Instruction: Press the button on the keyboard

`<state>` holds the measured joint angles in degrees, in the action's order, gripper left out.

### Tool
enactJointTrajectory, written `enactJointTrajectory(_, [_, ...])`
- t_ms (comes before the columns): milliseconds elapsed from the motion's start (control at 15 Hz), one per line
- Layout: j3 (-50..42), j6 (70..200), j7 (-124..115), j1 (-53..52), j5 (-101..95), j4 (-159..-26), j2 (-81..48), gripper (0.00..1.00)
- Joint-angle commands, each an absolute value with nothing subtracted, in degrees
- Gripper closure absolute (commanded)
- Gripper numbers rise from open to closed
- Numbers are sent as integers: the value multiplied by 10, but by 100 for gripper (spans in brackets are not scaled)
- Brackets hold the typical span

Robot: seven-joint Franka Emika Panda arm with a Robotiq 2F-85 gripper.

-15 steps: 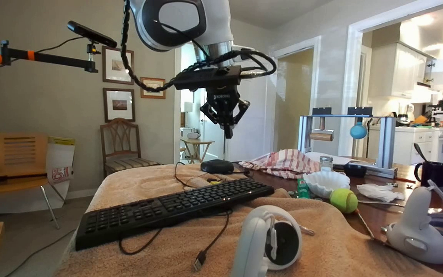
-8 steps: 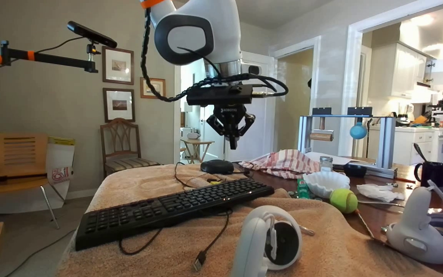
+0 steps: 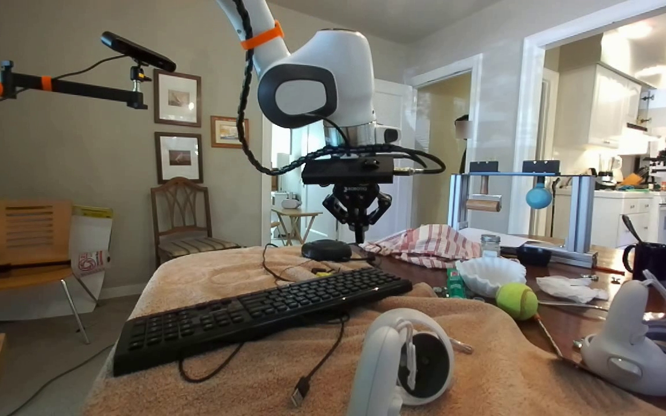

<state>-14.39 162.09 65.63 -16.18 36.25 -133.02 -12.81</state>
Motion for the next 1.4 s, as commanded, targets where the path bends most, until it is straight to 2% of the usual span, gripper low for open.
enactJointTrajectory(0, [-140, 1621, 666, -152, 367, -1283, -182, 100])
enactJointTrajectory(1333, [-111, 1640, 663, -138, 373, -1195, -280, 100])
